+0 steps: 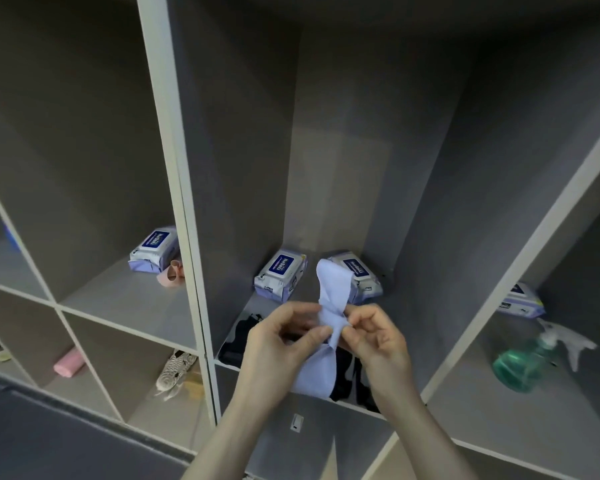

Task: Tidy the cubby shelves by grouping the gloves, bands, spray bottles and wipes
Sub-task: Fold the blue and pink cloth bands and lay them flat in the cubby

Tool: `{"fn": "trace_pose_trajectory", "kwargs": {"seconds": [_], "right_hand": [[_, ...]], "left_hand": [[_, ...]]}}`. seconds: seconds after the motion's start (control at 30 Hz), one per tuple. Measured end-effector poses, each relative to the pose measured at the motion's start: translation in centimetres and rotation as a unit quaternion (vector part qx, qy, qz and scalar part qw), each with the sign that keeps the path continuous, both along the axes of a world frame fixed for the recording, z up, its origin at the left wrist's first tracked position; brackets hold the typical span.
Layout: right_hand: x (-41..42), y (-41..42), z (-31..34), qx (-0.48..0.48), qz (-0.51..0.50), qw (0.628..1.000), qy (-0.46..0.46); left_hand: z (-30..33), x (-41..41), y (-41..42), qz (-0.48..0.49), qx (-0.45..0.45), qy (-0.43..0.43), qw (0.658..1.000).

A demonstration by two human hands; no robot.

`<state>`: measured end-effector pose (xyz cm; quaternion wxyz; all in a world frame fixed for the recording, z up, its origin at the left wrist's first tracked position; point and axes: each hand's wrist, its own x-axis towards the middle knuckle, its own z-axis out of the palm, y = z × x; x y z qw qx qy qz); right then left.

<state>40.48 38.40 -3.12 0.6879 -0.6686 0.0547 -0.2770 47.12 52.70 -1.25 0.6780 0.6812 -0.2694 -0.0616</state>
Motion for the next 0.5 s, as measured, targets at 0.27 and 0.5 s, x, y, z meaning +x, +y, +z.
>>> {"fn": "trace_pose_trajectory", "kwargs": {"seconds": [0.27, 0.5], "right_hand": [[-1.6, 0.8, 0.5, -0.013, 0.035, 0.999, -0.004], [-2.1, 0.2, 1.6, -0.027, 0.055, 0.998, 0.019]], "left_hand": [[1.0, -0.6, 0.2, 0.143, 0.197, -0.269, 0.932], [1.4, -1.0, -1.4, 0.109, 0.046, 0.013, 0.993]]}}
